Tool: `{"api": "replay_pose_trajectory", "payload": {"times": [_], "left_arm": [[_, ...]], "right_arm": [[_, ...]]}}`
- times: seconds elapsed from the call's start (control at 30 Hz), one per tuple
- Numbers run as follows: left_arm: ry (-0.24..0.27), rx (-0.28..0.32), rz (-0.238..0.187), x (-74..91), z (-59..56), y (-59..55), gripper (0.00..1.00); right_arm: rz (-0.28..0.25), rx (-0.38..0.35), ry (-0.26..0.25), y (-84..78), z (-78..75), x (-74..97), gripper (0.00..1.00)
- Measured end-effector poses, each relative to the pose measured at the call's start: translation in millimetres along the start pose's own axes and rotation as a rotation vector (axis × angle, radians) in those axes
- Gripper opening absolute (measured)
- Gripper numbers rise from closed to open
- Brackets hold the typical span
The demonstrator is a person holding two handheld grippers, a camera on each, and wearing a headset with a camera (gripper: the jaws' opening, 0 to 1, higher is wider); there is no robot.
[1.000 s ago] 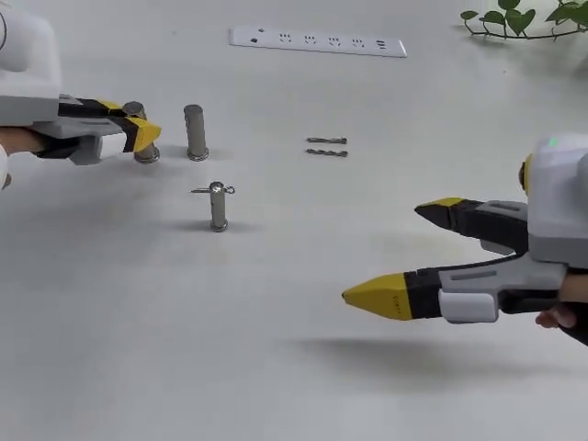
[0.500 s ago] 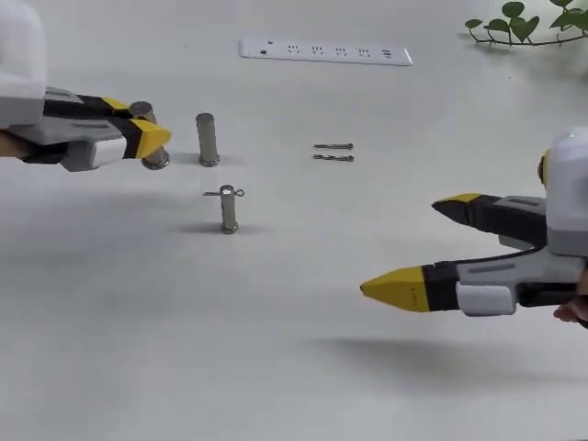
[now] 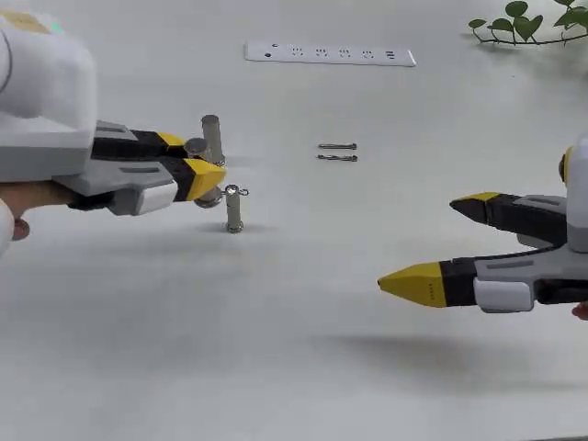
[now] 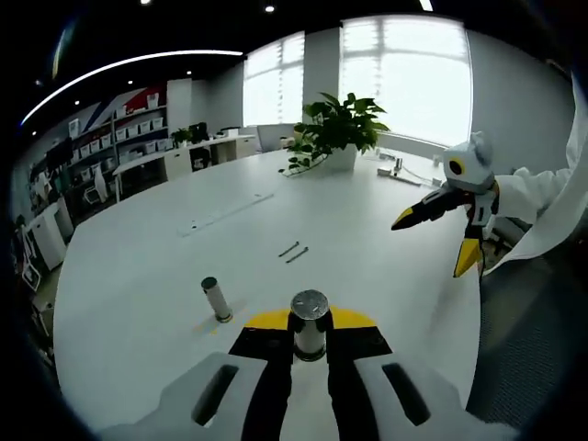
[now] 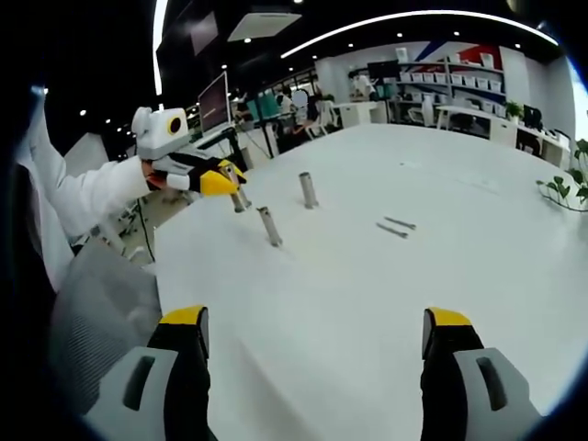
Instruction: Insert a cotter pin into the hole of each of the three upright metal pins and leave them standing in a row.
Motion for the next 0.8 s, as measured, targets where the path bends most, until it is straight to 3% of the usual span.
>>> {"api": "replay_pose_trajectory", "payload": {"times": [0.1,0.17,0.4,0.8], "left_arm": [[-0.020,0.010,0.012,-9.6,-9.6,-5.6,0.10],[-0.038,0.012,0.021,-17.9,-23.1,-7.7,0.10],[-0.038,0.027,0.059,-31.2,-27.9,-26.4,0.10],[-0.022,0.041,0.096,-52.6,-33.0,-45.8,0.10]], "right_arm": [[-0.008,-0.002,-0.008,0.6,-1.0,2.2,0.95],[-0.012,-0.005,-0.013,0.4,-2.2,4.3,0.94],[-0.005,-0.009,-0.028,-3.7,-7.9,10.0,0.94],[-0.002,-0.012,-0.040,-5.4,-13.4,13.2,0.94]]}}
Point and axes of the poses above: the centre of the closed fingertips' face, and the gripper's own axes: x roughly backward along the fingers, z roughly to its left, y roughly out of its top, the point moved 1 cm from there along x, roughly backward along the fingers, and after that the axes turned 6 degrees about x, right-handed, at the moved point
